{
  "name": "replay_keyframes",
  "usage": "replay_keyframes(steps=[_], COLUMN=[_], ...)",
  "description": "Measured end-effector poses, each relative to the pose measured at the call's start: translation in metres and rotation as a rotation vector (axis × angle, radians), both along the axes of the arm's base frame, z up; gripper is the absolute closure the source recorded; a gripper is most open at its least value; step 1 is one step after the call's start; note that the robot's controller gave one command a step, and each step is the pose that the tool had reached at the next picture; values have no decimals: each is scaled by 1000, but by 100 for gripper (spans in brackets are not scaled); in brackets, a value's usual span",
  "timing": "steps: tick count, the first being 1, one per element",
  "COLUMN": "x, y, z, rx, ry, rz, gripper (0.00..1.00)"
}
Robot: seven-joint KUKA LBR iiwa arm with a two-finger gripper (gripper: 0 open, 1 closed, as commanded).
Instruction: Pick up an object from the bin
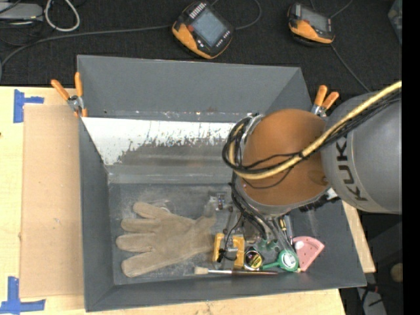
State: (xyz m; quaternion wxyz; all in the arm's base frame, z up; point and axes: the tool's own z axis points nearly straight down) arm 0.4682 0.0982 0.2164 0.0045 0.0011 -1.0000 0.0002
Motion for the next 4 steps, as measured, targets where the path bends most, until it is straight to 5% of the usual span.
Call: replay_keyframes(steps=[1, 2, 3, 4], x=[2, 3, 8, 10], y=[-1, 110, 129, 122], z=[3, -131, -60, -151], rx=[1, 2, 2, 10], ry=[-6, -9, -20, -32], rz=[-5, -75, 135, -65], gripper=[0, 0, 0, 0])
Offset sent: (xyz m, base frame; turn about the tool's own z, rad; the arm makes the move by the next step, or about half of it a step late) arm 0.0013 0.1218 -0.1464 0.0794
